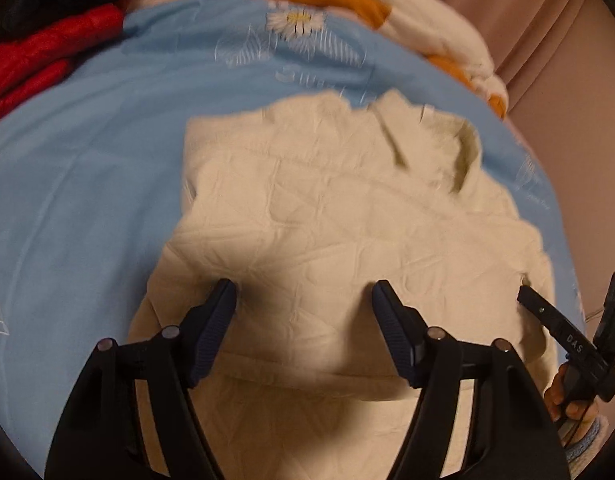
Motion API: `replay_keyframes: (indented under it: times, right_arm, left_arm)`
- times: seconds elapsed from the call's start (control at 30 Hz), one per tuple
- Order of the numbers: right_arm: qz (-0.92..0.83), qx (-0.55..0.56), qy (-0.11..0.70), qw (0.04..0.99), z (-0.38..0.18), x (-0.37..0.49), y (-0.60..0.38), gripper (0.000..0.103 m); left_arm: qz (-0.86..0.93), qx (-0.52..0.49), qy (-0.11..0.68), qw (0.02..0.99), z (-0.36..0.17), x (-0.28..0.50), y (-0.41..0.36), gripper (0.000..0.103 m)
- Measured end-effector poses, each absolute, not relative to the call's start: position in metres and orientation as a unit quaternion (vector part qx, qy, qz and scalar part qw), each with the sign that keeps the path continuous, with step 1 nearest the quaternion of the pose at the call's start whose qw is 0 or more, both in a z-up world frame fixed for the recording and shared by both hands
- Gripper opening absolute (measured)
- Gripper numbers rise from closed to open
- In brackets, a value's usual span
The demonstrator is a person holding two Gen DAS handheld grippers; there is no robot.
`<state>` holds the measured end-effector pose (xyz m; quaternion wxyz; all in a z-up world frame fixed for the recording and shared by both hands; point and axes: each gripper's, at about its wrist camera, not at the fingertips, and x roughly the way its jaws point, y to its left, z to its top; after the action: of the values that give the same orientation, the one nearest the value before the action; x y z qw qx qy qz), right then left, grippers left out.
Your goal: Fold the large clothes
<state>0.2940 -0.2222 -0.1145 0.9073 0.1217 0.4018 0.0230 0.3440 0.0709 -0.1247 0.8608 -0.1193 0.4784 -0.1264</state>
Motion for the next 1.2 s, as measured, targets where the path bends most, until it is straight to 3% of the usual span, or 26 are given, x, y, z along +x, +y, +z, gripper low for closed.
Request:
replay_keyframes:
  times: [0.07, 0.5, 1.07, 1.2]
  right_arm:
    - [0.017, 0.121, 0.416, 0.901, -0.126, 0.298, -0.223, 0.019]
    - [0.049, 0.100, 0.421, 0.900, -0.106, 0.262, -0.202, 0.021]
    - [0.046, 0.104, 0.460, 0.881, -0.127, 0.262, -0.200, 0.023]
    - [0.057, 0.144, 0.450, 0.879, -0.108, 0.247, -0.202, 0.025]
  left_arm:
    - [-0.124, -0.096, 0.476, 0.865, -0.126, 0.344, 0.066, 0.072]
    - [-0.111, -0.005, 0.483, 0.868, -0.113, 0.319, 0.049, 0.073]
    - [-0.095, 0.032, 0.501, 0.859, -0.119, 0.294, 0.041, 0.072]
    - [-0.086, 0.039, 0.489, 0.867, -0.107, 0.276, 0.041, 0.073]
